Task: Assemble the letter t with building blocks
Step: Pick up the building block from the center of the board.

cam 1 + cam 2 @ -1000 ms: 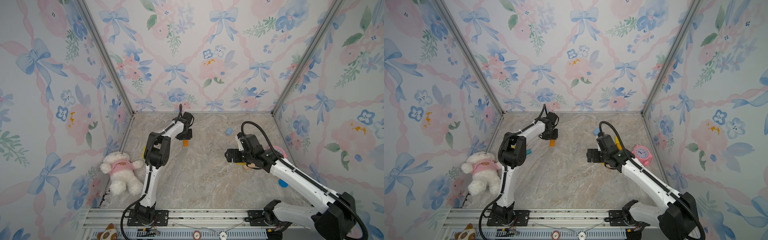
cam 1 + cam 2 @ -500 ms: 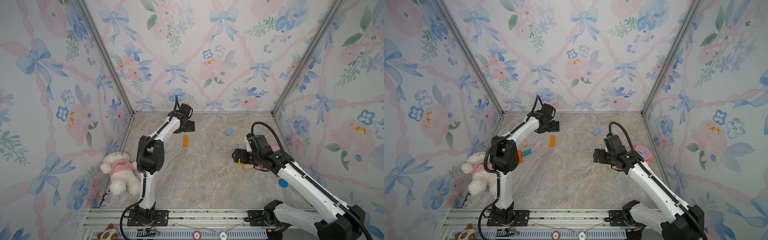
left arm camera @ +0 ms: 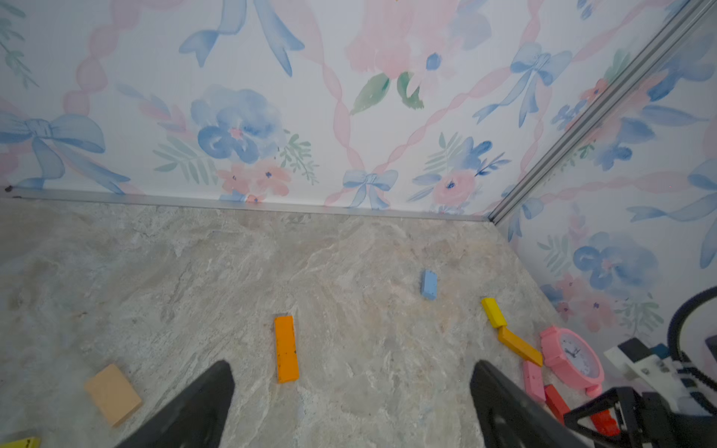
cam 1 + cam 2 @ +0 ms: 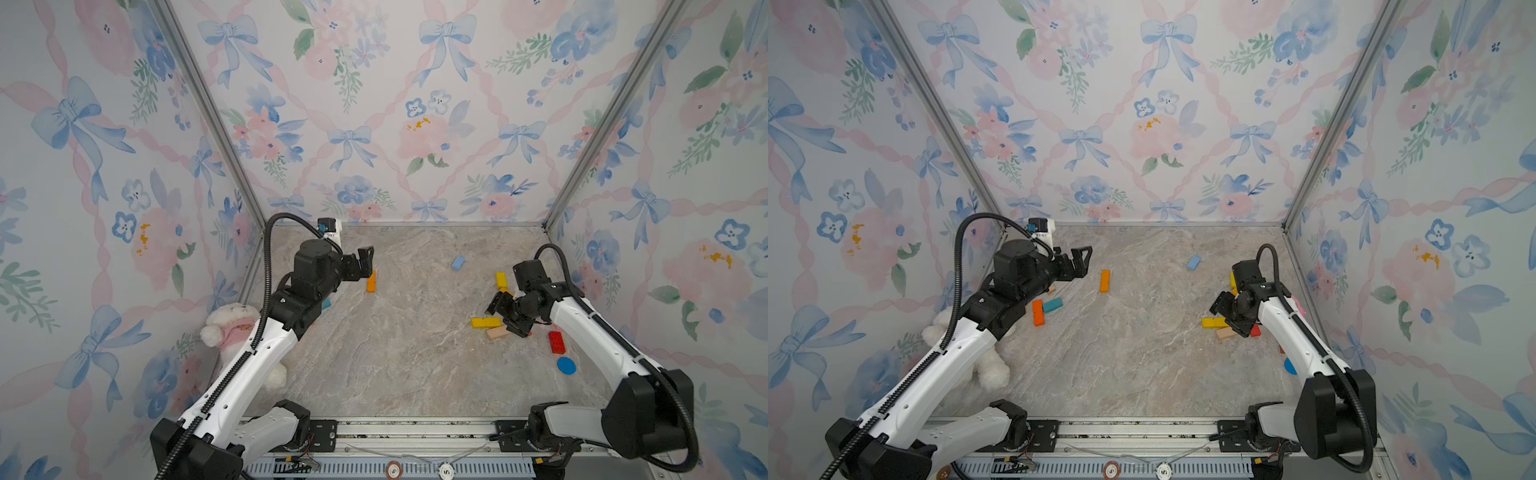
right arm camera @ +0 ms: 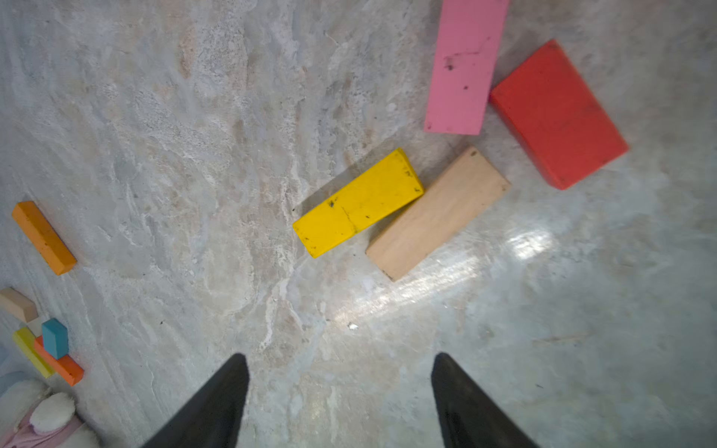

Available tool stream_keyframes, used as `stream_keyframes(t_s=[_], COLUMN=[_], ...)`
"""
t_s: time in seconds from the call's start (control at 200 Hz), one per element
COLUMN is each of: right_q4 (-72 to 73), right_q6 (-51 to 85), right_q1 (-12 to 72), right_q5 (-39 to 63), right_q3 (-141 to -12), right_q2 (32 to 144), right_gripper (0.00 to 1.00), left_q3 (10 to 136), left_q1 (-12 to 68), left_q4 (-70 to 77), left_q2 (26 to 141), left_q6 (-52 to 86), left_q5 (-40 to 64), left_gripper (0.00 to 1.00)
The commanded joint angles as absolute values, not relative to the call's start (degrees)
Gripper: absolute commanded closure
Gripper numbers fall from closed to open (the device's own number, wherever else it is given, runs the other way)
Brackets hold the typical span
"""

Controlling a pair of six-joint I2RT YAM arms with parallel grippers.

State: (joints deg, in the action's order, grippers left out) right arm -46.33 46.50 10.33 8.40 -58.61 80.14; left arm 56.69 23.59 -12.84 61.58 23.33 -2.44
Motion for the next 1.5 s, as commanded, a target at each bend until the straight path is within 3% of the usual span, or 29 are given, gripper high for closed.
stream_keyframes(t_s=[0.0,0.39,1.495], right_q4=[-41.81,-37.20,-39.73], right_q6=[54.77,65.36,69.04], right_q1=[11.77,17.66,15.41], right_q5=[8.76,3.93,-1.29], right_q3=[-61.75,-62.80,-58.29], right_q2=[85.11,96.59,99.43], right_gripper=[0.38,0.43,0.50], left_q3=[52.56,50.87,49.92], left_q1=[23.84,23.93,23.23], left_q4=[-8.24,-10.35,-12.38], left_q2=[57.59,55.76,53.67], left_q6=[21.70,18.81,16.96], left_q5=[-1.27,-3.47,-4.95], left_gripper=[0.02,0.02,0.02])
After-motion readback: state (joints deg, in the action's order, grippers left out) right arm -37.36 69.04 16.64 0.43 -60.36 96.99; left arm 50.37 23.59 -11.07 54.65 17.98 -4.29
